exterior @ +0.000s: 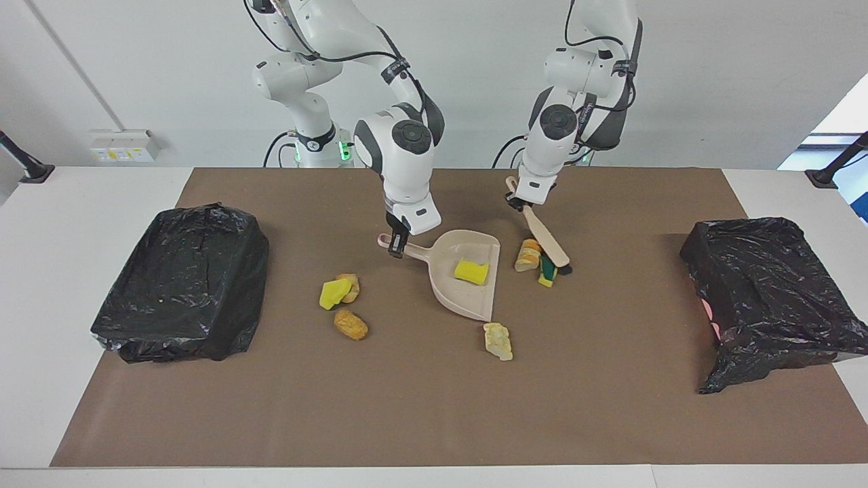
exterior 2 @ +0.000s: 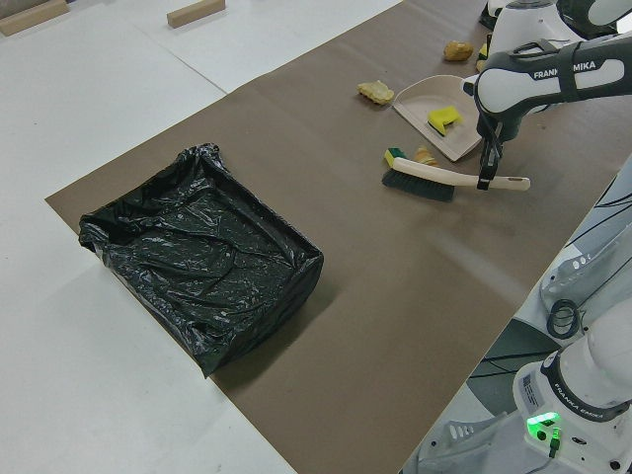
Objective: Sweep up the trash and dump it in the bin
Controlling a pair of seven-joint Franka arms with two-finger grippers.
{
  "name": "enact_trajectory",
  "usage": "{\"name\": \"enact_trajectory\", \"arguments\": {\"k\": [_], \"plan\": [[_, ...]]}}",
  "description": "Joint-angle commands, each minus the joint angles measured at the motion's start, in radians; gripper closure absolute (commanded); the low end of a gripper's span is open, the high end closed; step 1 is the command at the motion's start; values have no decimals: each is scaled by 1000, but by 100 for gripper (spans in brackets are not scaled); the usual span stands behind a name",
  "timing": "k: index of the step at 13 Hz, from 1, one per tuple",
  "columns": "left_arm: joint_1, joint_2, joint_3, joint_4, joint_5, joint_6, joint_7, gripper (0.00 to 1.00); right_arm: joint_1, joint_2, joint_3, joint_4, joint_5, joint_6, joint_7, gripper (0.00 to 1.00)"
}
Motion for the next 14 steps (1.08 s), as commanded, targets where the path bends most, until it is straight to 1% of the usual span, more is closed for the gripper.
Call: {"name": "enact_trajectory", "arguments": {"k": [1, 2, 5, 8, 9, 11, 12, 14], "plan": [[-49, 85, 10, 90, -48, 40, 53, 100, -9, -15, 6, -27, -17, 31, -6, 100], [-58, 103, 9, 121, -48, 41, 90, 100, -9, -15, 6, -27, -17, 31, -6, 100], [-121, 128, 4, 176, -50, 57, 196, 100, -9, -15, 6, -27, -18, 31, 5, 100], [-147, 151, 4, 239, -51, 46, 210, 100, -9, -17, 6, -27, -17, 31, 17, 100], [-147, 169, 6, 277, -51, 20, 208, 100, -9, -17, 6, -27, -17, 28, 38, 100], [-132, 175, 14, 328, -38, -87, 217, 100, -6, -19, 7, -27, -17, 23, 90, 100], [-114, 176, 15, 334, -28, -103, 240, 100, -6, -20, 6, -27, -15, 14, 124, 100], [-69, 192, 17, 351, 48, -104, 285, 100, -8, -20, 7, -27, -8, 8, 172, 100]]}}
